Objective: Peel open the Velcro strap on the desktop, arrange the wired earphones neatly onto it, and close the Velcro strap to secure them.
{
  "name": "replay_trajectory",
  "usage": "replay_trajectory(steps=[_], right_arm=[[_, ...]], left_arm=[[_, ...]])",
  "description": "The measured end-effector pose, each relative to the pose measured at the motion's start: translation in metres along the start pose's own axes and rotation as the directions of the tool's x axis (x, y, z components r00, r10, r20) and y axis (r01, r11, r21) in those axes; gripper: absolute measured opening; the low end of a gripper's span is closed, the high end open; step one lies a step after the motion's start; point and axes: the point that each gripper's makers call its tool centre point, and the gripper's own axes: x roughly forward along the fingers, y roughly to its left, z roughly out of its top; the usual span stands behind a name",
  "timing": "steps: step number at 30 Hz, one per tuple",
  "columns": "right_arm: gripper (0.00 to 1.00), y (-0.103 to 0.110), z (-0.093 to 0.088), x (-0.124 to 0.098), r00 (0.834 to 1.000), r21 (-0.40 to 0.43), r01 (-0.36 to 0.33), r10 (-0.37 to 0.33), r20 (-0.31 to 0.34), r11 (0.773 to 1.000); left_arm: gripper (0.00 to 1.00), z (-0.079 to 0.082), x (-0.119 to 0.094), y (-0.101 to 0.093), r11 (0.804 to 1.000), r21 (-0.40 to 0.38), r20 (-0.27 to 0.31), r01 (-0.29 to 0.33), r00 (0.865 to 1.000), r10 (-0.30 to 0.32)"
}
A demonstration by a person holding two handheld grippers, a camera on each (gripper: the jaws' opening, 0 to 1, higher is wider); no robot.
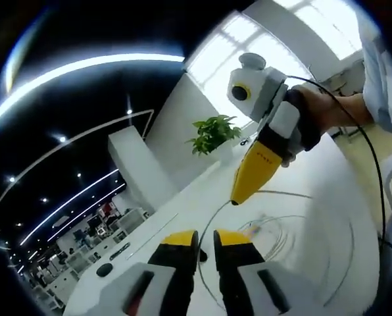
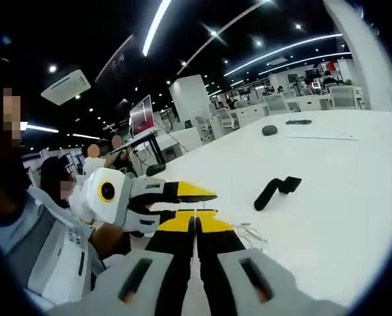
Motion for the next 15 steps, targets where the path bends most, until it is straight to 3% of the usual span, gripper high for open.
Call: replay_trajectory(steps=[6, 15], right_arm=[[0.04, -0.0006, -0.0019, -0.0002, 1.000, 0.017, -0.006, 0.006, -0.004, 1.000], [0.04, -0.0020, -0.0036, 0.0002, 1.000, 0.028, -0.013, 0.013, -0.004, 1.000]], left_arm=[[0.07, -0.0011, -0.0011, 0.0006, 1.000, 0.002, 0.004, -0.012, 1.000, 0.012], [0.06, -0.0034, -0.0005, -0.0010, 1.000, -0.010, 0.016, -0.010, 1.000, 0.010]])
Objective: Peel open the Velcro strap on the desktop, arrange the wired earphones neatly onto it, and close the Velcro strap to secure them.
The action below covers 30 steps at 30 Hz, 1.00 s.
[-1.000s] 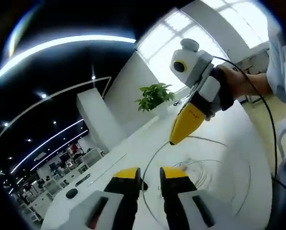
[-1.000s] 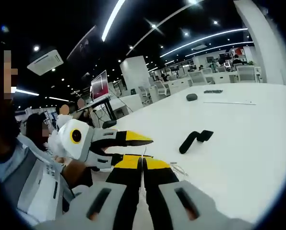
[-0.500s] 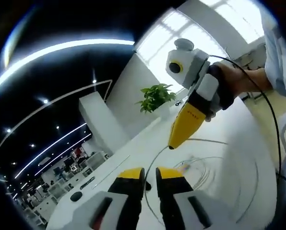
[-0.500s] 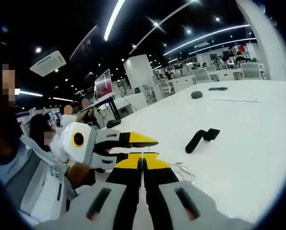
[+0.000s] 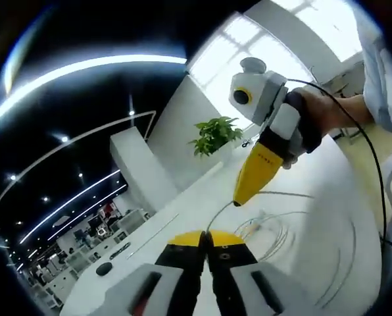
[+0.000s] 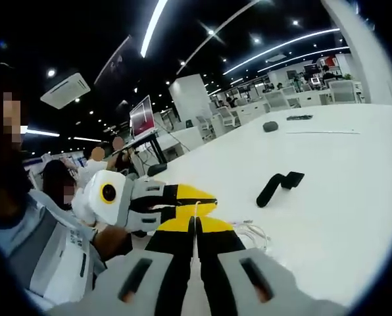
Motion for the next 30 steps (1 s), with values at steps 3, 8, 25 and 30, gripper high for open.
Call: replay_trajectory(steps=[3, 8, 25, 30], right_arm=[[0.04, 0.000, 0.000, 0.000, 1.000, -0.010, -0.004, 0.004, -0.001, 1.000], [0.04, 0.001, -0.002, 0.002, 1.000, -0.004, 0.001, -0.001, 0.007, 1.000], [0.07, -0.016, 0.006, -0.019, 0.990, 0.022, 0.091, -0.093, 0.108, 0.996], [0.07, -0.032, 0.006, -0.029, 0.977, -0.001, 0.179, -0.177, 0.116, 0.984]], left_arm=[[0.06, 0.000, 0.000, 0.001, 1.000, 0.003, 0.000, -0.003, 1.000, 0.003], [0.06, 0.000, -0.001, 0.002, 1.000, 0.002, 0.003, -0.008, 1.000, 0.008], [0.06, -0.002, -0.006, 0.016, 0.997, -0.031, -0.005, -0.071, 0.997, 0.071], [0.06, -0.002, -0.007, 0.021, 0.995, -0.037, 0.000, -0.092, 0.996, 0.092]])
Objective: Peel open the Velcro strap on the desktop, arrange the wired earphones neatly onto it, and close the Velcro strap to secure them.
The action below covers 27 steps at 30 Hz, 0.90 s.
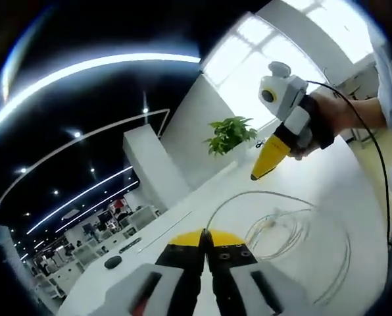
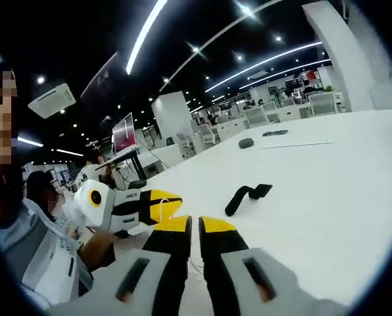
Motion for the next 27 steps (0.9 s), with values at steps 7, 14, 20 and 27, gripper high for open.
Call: replay_trajectory(steps=[7, 14, 20, 27], right_arm=[[0.09, -0.020, -0.016, 0.000, 0.994, -0.042, 0.076, -0.079, -0.070, 0.996], [0.10, -0.030, -0.032, 0.010, 0.982, -0.052, 0.086, -0.094, -0.165, 0.995], [0.11, -0.033, -0.040, 0.020, 0.969, -0.074, 0.068, -0.083, -0.234, 0.995], [0.12, -0.033, -0.044, 0.026, 0.955, -0.134, 0.055, -0.091, -0.281, 0.989]], left_arm=[[0.06, 0.005, -0.002, 0.002, 1.000, -0.012, 0.028, 0.000, 1.000, 0.000], [0.06, 0.005, -0.001, 0.004, 0.999, -0.035, 0.034, 0.010, 0.999, -0.009], [0.06, 0.005, -0.002, 0.003, 0.999, -0.036, 0.037, 0.014, 0.999, -0.012], [0.06, 0.005, -0.002, 0.002, 0.999, -0.031, 0.037, 0.015, 0.999, -0.014]])
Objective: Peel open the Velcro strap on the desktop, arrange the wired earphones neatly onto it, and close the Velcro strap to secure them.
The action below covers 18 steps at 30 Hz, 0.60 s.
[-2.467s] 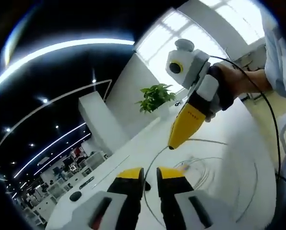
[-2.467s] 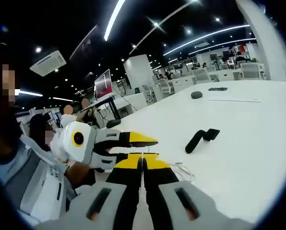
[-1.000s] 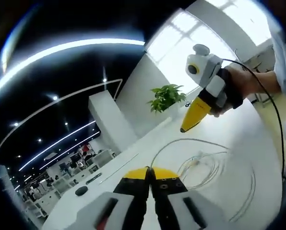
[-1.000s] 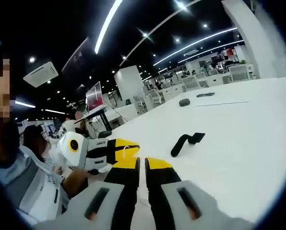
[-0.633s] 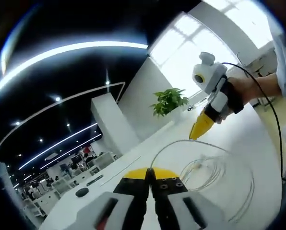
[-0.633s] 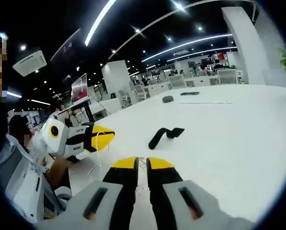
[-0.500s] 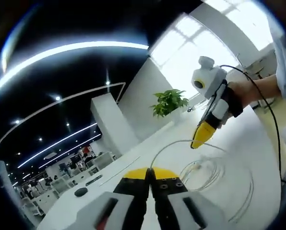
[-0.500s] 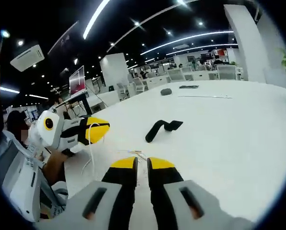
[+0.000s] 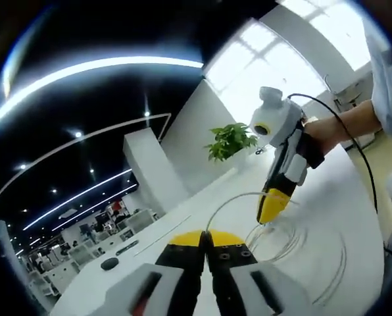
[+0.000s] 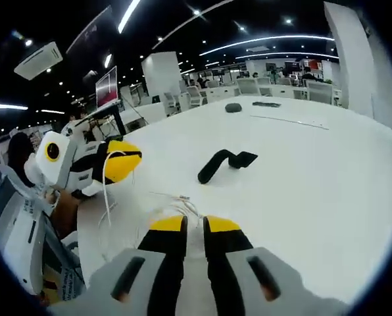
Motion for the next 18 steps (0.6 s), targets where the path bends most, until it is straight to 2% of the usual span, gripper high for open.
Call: replay_trajectory(steps=[4, 7, 15, 18], right_arm=[[0.13, 0.002, 0.000, 0.001, 1.000, -0.017, -0.005, 0.005, -0.004, 1.000], [0.13, -0.003, -0.001, 0.004, 1.000, -0.047, 0.019, -0.020, -0.021, 0.999], [0.12, -0.006, -0.003, 0.015, 0.997, -0.013, -0.012, 0.011, -0.071, 1.000], [0.12, -0.004, -0.005, 0.018, 0.995, -0.027, -0.022, 0.019, -0.099, 0.999]], left_arm=[[0.06, 0.000, 0.000, -0.001, 1.000, -0.002, 0.004, 0.003, 1.000, -0.003], [0.06, 0.000, 0.000, -0.001, 1.000, -0.004, 0.003, 0.006, 1.000, -0.006], [0.06, -0.001, 0.000, -0.002, 1.000, -0.008, 0.001, 0.007, 1.000, -0.007], [0.06, 0.000, 0.000, -0.003, 1.000, -0.010, 0.004, 0.010, 1.000, -0.010]])
